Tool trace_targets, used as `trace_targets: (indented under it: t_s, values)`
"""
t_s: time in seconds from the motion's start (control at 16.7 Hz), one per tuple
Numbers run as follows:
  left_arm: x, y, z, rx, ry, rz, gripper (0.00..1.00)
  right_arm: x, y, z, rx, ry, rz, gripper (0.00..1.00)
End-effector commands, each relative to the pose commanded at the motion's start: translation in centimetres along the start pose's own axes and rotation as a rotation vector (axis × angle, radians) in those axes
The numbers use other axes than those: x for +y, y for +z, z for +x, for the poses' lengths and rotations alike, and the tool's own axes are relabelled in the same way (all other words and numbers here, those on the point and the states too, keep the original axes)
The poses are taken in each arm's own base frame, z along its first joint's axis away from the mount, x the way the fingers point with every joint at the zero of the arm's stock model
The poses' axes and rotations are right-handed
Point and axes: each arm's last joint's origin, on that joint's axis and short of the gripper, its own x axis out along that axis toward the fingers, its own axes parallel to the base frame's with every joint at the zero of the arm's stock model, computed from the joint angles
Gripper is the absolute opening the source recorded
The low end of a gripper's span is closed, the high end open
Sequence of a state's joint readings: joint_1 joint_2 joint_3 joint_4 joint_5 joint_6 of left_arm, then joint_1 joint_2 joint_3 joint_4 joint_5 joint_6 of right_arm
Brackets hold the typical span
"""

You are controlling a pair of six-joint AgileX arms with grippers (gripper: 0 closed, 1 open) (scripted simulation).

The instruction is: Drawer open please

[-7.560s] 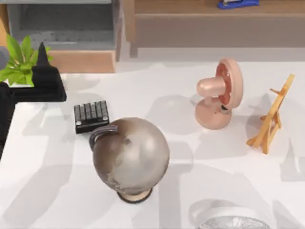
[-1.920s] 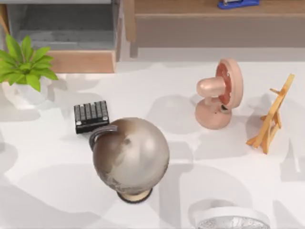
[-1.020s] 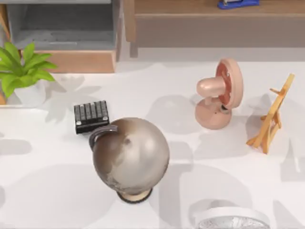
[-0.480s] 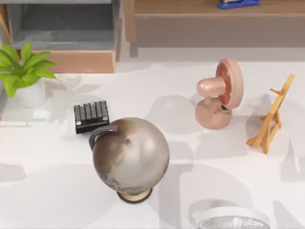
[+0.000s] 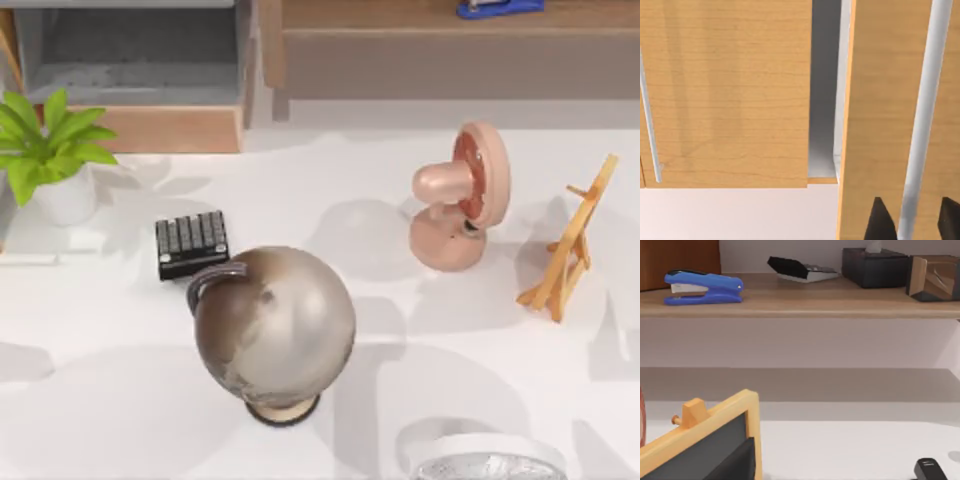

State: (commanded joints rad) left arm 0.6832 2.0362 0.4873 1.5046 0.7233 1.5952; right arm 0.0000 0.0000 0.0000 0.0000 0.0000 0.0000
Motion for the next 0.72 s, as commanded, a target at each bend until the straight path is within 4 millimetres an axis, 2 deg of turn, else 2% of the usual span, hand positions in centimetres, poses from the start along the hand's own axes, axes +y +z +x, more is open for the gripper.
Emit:
trace_targets:
  t_s: [0.36,0.72]
  values:
    - [0.0,0.0,0.0,0.0,0.0,0.0,0.98,0.0,0.0,0.0,0.0,0.0,0.0,1.0]
    - [0.0,0.0,0.0,0.0,0.0,0.0,1.0,0.0,0.0,0.0,0.0,0.0,0.0,1.0]
